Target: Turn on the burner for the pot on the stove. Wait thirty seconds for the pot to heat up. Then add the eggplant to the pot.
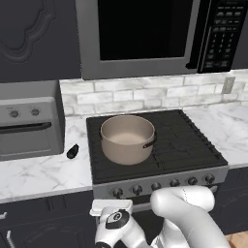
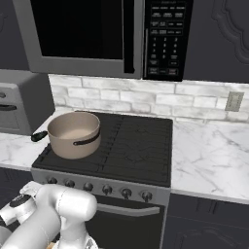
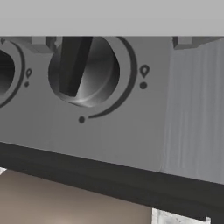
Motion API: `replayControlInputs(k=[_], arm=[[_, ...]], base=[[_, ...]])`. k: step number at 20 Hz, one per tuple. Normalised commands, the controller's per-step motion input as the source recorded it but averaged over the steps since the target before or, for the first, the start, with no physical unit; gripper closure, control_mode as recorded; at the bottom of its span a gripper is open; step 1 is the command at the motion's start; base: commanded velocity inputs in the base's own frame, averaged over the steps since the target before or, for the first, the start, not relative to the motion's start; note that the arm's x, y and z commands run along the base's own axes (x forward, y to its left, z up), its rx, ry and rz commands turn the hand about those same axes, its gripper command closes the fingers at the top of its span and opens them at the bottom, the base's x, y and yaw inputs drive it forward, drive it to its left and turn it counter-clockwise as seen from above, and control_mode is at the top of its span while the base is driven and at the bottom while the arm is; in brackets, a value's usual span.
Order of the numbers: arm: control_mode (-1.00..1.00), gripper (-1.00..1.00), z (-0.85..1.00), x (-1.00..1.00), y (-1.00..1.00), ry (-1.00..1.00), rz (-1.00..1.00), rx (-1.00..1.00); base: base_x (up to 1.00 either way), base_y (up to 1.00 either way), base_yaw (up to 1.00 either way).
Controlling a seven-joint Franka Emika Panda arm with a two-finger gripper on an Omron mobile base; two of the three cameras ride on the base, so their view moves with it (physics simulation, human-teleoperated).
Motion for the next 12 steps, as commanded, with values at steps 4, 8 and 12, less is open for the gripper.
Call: replayControlInputs(k=[4,8,12], arm=[[-1.00,-1.00,0.04,0.31,-0.65,0.01,0.01,0.18],[-1.00,-1.00,0.10,0.35,-0.58,0.04,0.05,0.19],[-1.00,-1.00,0.12,0.38,-0.54,0.03,0.10,0.20]], base=[[0.00,0.00,0.00],[0.00,0.00,0.00],[0.00,0.00,0.00]])
